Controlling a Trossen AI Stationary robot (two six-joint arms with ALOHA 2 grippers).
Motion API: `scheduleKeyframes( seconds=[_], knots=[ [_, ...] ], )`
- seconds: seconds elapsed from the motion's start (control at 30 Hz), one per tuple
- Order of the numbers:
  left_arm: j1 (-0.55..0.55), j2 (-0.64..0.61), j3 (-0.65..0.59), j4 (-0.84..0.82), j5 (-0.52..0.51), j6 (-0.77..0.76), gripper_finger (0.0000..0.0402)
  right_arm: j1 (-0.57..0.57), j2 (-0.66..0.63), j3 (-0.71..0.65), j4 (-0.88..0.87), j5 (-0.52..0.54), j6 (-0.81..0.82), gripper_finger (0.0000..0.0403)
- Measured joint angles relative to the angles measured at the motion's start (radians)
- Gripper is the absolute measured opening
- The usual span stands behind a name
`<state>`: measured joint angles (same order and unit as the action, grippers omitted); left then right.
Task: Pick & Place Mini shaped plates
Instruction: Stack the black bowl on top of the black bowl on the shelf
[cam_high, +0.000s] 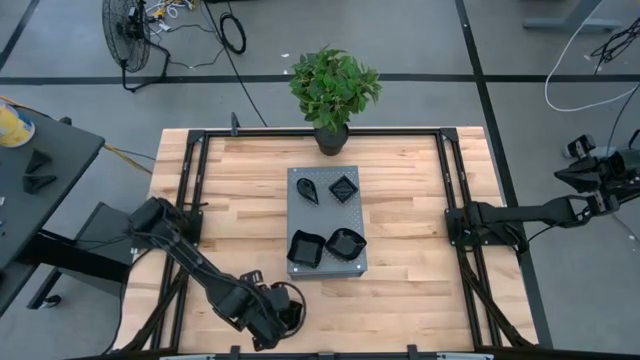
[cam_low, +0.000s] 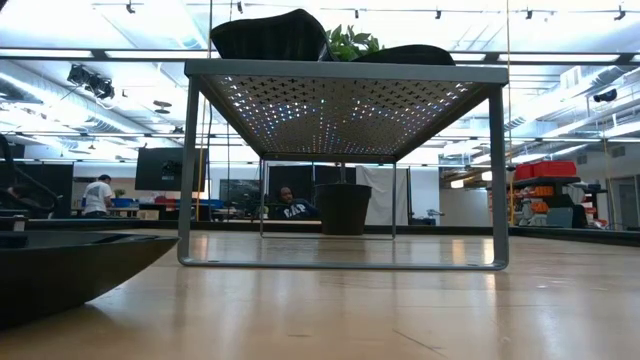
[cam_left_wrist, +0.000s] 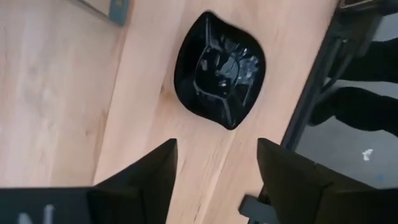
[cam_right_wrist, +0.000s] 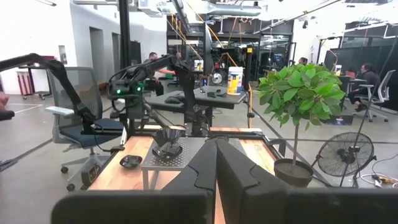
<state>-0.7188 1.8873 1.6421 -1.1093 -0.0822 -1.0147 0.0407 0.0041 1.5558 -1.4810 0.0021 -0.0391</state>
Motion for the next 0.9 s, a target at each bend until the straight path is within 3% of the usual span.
scheduleKeyframes(
  seconds=[0.47,0.9],
  knots=[
    [0.028,0.121,0.000,-0.005,0.001,-0.229,0.0234,0.000,0.000,0.000,0.000,0.000,0.000,0.0016],
    [0.085,0.194,0.000,-0.036,0.023,-0.278,0.0234,0.000,0.000,0.000,0.000,0.000,0.000,0.0016]
  ],
)
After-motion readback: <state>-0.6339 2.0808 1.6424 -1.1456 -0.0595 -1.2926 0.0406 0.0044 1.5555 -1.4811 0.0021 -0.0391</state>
